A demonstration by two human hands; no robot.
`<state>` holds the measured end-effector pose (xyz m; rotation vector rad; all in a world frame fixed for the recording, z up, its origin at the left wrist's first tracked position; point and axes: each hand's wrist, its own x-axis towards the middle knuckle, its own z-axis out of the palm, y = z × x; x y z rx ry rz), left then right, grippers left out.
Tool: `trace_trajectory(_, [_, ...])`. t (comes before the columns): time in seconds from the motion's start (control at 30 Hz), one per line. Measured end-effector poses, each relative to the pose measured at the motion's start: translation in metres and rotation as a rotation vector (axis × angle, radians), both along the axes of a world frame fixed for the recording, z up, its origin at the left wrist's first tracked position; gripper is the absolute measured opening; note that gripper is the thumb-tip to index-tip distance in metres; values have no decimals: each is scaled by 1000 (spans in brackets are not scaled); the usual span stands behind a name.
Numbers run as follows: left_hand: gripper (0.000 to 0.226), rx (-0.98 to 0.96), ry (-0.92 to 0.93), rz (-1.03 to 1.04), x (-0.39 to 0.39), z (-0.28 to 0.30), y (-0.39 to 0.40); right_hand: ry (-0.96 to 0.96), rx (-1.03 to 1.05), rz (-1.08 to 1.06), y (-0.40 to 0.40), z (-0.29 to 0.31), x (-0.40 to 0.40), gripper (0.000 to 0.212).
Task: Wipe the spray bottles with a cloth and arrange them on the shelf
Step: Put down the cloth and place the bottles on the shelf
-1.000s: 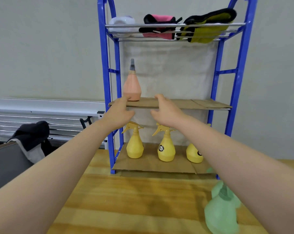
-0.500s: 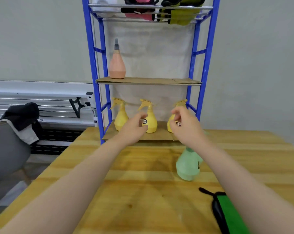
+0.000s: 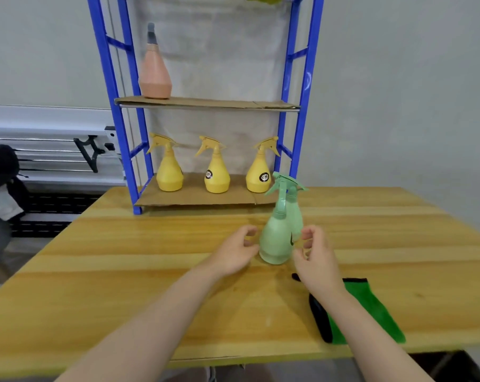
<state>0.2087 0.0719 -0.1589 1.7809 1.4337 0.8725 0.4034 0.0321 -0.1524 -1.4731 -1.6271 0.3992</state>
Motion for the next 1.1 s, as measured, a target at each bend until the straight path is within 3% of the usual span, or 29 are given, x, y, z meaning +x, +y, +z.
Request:
trace_trajectory(0.23, [78,-28,23,-16,15,-13,-2,-102,-248,100,19,-16,2,78])
trace_trajectory(0.43, [73,-15,32,12,15,-11,5,-153,-243,159,29,-11,-6,75])
trace_trajectory(0.67, [62,160,-60,22,-7,7,4,-110,-112,211,31,16,-25,67])
trace_trajectory(0.87, [53,369,-142,81,-39,69,14,-99,23,254,58,80,-59,65])
trace_trajectory(1.0, [59,427,-93,140,-63,117,29,-123,86,294,79,129,-84,68])
trace_trajectory(1.1, [51,447,-96,163,-79,152,42,-59,114,309,97,161,-102,69])
